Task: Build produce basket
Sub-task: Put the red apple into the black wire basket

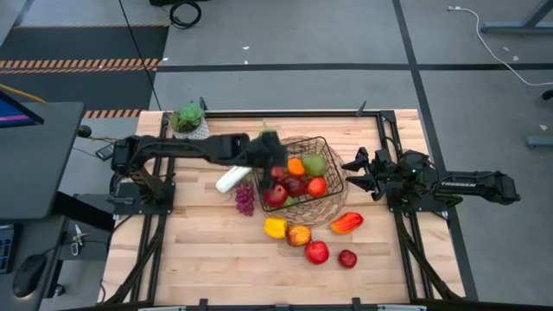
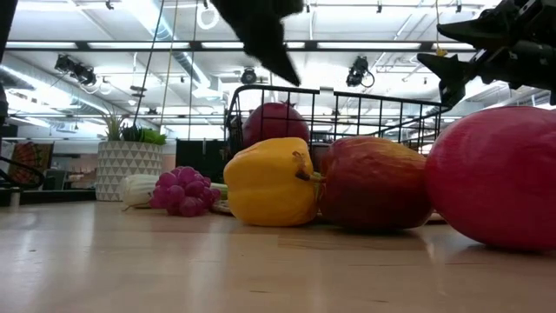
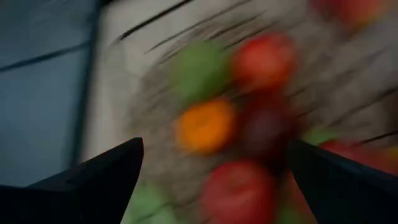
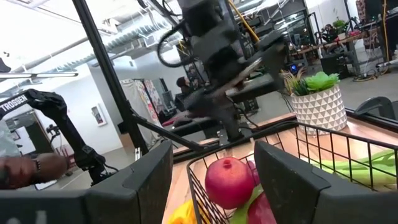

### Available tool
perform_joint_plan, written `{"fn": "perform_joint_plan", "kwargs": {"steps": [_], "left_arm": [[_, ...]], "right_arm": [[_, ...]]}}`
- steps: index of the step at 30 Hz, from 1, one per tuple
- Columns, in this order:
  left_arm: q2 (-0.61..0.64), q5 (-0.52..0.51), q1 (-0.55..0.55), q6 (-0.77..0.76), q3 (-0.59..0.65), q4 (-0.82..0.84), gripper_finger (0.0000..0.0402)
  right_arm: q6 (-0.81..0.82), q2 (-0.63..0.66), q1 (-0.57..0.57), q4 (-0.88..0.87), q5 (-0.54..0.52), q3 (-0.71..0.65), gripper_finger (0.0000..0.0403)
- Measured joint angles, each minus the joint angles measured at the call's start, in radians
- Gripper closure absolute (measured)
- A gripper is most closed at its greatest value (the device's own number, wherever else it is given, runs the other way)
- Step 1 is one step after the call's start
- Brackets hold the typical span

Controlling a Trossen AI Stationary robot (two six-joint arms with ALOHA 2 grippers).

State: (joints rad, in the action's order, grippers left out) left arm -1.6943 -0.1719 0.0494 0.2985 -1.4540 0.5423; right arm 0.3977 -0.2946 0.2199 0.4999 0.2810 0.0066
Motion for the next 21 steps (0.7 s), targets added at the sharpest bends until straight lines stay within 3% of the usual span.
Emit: {"fn": "perform_joint_plan", "kwargs": {"steps": [4, 11, 21], "left_arm": [[0.070, -0.171, -0.050, 0.027, 0.054, -0.042, 0.0001], [0.241, -0.204, -0.055, -0.029, 0.267, -0.208, 0.0001], [0.488, -0.154, -0.064, -0.226, 0.573, -0.438, 0.0001]], "right_arm": [[0.000, 0.000, 0.000, 0.000, 0.000, 0.000, 0.0172], [0.000, 0.000, 0.000, 0.000, 0.000, 0.000, 0.0172], [0.000, -0.004, 0.000, -0.002, 0.000, 0.000, 0.0172]]}}
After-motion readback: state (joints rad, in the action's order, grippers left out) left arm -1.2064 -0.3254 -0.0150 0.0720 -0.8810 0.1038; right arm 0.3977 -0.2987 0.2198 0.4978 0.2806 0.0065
